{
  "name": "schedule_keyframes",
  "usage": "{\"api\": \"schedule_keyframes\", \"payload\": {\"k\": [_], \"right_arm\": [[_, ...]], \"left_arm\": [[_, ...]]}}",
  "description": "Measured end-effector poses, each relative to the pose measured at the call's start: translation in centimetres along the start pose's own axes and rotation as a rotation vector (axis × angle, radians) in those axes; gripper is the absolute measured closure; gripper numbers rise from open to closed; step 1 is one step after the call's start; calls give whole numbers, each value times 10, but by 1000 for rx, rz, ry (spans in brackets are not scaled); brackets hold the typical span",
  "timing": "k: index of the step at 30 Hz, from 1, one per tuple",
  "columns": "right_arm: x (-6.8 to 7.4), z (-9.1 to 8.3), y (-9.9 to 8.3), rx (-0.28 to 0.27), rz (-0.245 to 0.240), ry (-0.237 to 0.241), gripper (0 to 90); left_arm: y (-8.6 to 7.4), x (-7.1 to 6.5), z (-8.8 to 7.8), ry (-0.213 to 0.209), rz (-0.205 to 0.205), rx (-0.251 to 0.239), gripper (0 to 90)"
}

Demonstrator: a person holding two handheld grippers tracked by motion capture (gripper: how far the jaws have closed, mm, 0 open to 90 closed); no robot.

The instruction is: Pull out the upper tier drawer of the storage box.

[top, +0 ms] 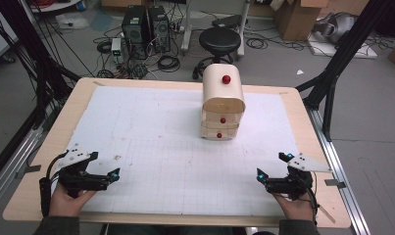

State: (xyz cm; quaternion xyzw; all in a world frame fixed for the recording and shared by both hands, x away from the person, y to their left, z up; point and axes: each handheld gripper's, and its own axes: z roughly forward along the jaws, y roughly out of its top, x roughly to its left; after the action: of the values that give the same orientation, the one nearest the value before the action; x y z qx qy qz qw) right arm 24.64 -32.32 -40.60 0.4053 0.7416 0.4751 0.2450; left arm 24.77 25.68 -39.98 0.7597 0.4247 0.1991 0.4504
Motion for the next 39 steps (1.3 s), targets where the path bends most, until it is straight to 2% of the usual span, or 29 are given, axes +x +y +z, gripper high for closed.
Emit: {"api": "schedule_keyframes", "payload": {"k": [22, 36, 39], "right_arm": [[-3, 1, -1, -8, -11, 3, 2], [1, 3, 1, -3, -12, 10, 2], [4, 2, 2, -6, -19, -3, 2]], "left_arm": [[-1, 3, 2, -1, -4, -1, 17], [-1, 2, 3, -7, -3, 2, 17], [-1, 1, 3, -9, -6, 0, 18]]}}
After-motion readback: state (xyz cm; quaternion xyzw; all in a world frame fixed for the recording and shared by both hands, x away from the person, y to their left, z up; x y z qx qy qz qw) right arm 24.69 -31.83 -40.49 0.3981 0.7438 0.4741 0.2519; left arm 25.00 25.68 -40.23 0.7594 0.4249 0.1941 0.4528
